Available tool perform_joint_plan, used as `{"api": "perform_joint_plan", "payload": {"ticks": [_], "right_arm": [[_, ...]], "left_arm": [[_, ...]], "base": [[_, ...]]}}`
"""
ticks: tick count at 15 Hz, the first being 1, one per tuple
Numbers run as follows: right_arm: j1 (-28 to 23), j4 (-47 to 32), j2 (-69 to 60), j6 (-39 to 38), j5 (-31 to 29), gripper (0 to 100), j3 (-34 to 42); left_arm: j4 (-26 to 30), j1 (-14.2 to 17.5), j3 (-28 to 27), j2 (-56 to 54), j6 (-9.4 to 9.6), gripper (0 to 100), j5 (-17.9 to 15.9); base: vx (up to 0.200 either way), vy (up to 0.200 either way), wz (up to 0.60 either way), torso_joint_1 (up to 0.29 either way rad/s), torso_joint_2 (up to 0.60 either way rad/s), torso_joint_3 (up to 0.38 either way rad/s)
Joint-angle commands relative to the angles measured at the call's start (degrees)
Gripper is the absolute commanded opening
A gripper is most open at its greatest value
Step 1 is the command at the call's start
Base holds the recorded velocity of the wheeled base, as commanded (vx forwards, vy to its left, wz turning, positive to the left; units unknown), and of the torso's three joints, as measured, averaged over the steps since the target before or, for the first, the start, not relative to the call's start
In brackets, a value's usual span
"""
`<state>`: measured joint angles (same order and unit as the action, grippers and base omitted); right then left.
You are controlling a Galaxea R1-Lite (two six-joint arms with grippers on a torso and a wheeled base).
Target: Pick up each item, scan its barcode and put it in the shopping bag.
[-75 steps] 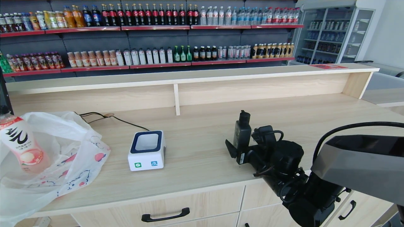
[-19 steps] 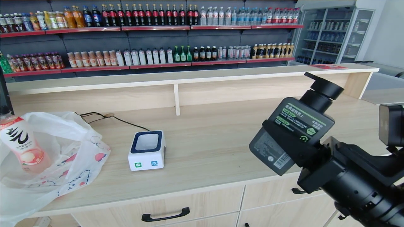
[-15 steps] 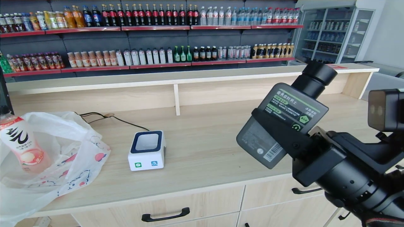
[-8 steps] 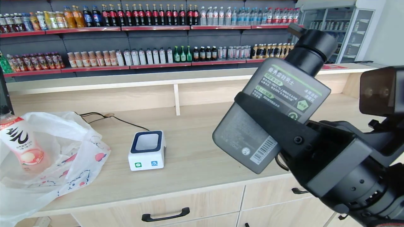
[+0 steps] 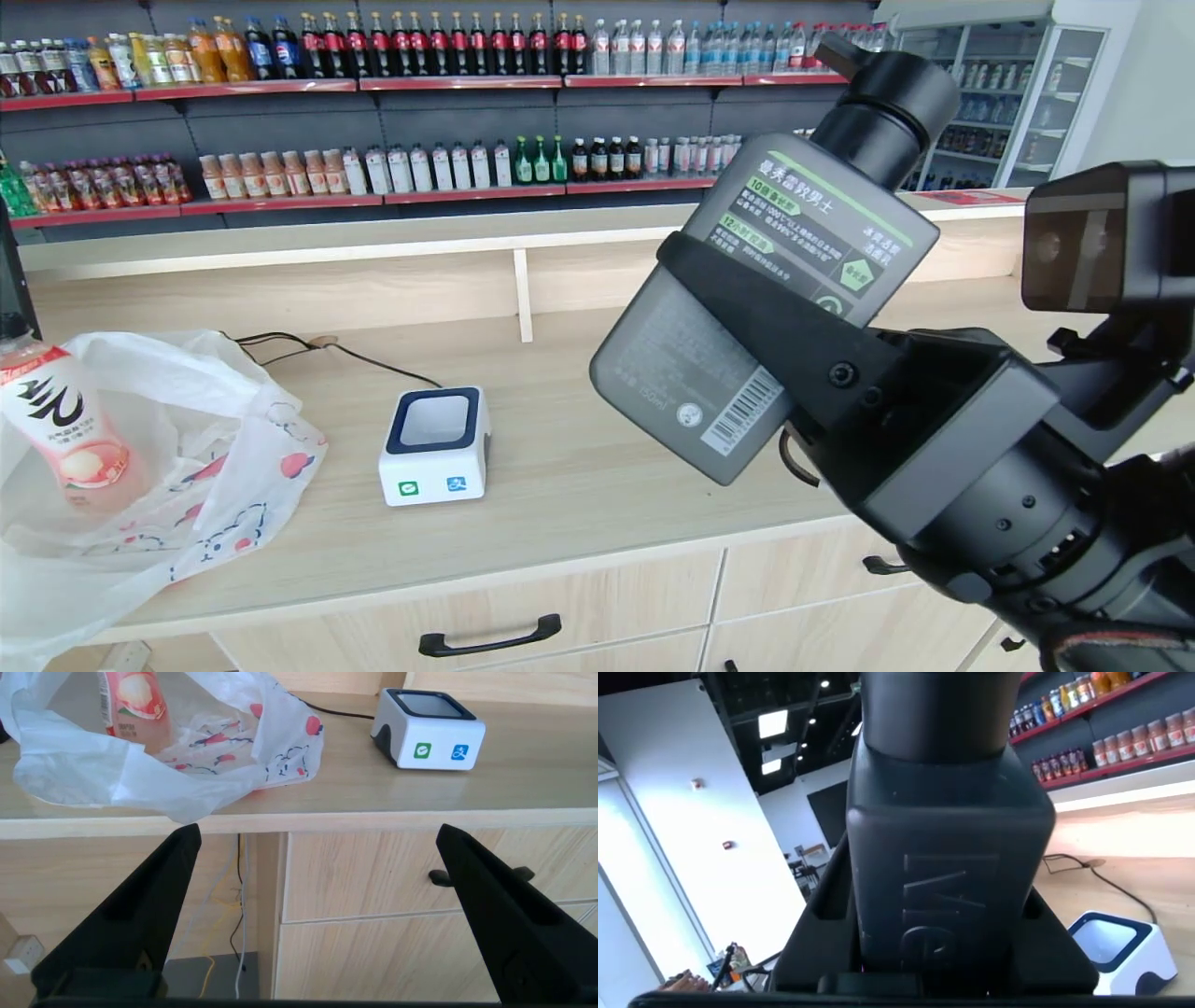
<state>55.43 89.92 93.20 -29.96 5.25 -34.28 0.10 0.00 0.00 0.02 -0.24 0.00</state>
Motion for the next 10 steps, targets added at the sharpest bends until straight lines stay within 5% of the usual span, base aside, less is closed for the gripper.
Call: {"api": "perform_joint_plan", "payload": {"ticks": [1, 10], "right_arm": [[0.3, 0.1, 0.2, 0.1, 0.0, 0, 0.2], [1.2, 0.1, -0.9, 1.2, 0.0, 0, 2.6]], "left_arm": [[0.0, 0.0, 0.0, 0.0, -0.02, 100, 0.0], [0.0, 0.0, 0.0, 0.0, -0.02, 100, 0.0]], "base": [[0.0, 0.0, 0.0, 0.0, 0.0, 0.0], [0.0, 0.0, 0.0, 0.0, 0.0, 0.0]]}}
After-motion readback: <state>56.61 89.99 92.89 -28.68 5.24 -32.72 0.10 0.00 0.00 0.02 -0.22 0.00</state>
